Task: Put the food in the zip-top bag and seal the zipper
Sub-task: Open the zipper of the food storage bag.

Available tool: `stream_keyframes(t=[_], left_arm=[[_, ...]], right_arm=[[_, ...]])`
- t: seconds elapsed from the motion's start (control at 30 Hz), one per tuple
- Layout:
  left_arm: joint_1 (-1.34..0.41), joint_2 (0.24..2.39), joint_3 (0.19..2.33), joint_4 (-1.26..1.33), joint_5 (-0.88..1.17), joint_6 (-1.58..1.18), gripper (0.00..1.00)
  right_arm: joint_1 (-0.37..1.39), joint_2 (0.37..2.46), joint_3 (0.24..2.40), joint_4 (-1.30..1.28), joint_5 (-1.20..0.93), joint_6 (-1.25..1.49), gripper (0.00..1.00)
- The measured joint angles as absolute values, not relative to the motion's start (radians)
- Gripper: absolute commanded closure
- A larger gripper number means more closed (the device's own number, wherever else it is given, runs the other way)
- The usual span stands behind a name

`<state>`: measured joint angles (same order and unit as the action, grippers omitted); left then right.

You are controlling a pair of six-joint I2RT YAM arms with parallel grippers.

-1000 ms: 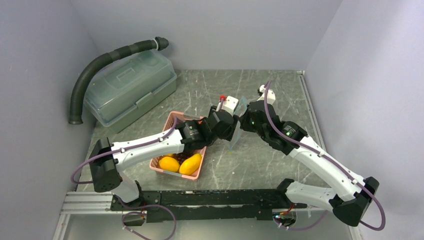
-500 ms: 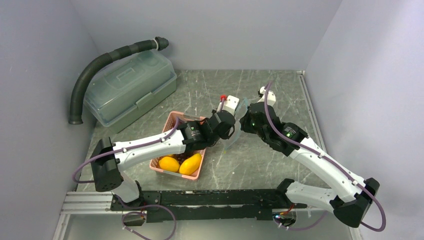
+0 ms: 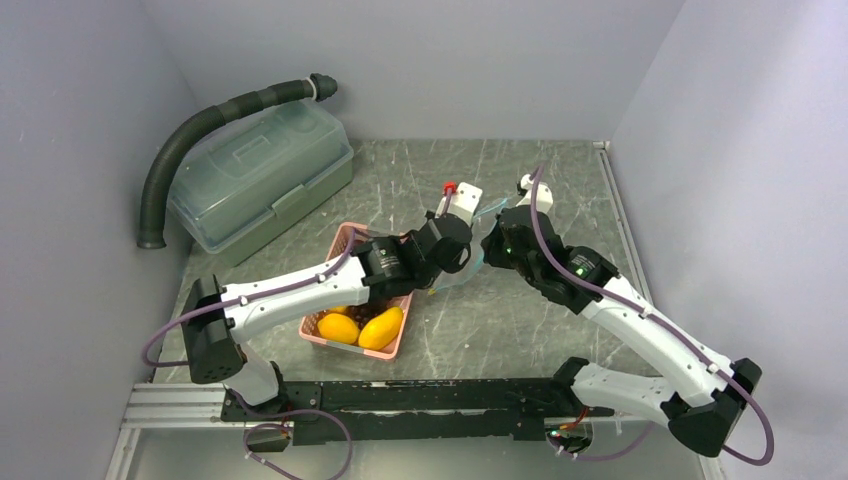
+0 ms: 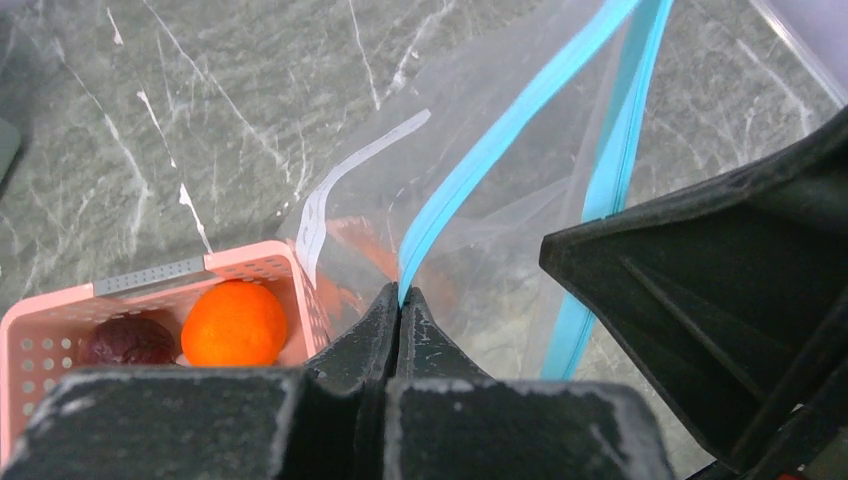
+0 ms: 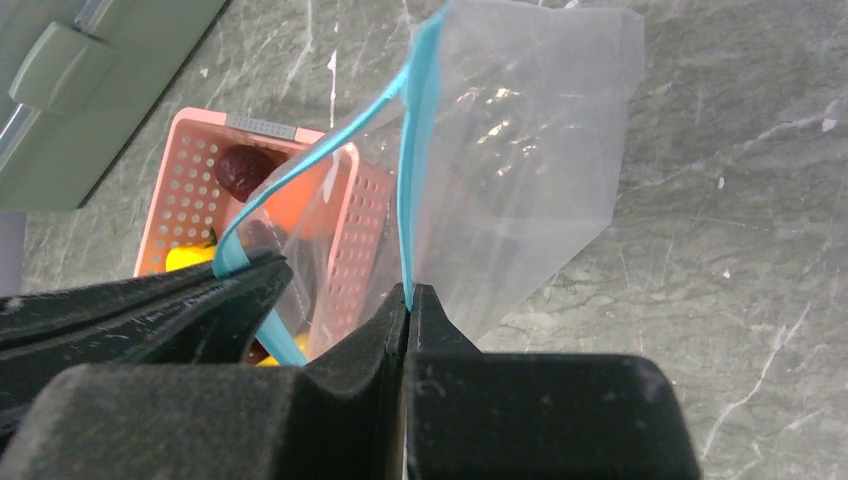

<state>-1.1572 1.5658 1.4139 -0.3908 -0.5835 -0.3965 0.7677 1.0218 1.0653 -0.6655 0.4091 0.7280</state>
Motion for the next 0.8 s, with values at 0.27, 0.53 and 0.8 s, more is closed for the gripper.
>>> stream_keyframes(t=[0.27,0.53,0.8], left_arm=[[-1.158,1.563,1.533,-0.461,-0.601,-0.313,1.0],[-1.158,1.504,1.612,-0.6,-0.65,-0.245,1.0],[-1.158,1.414,1.673,-0.814,-0.759,-0.23,1.0]], right_arm=[[0.768,0.99,1.118,-0.702,0.379,0.699,1.0],[0.768,1.021,1.185,-0.687,0.302,0.672,1.0],[0.768,1.12,1.186,-0.629,0.178,0.659,1.0]])
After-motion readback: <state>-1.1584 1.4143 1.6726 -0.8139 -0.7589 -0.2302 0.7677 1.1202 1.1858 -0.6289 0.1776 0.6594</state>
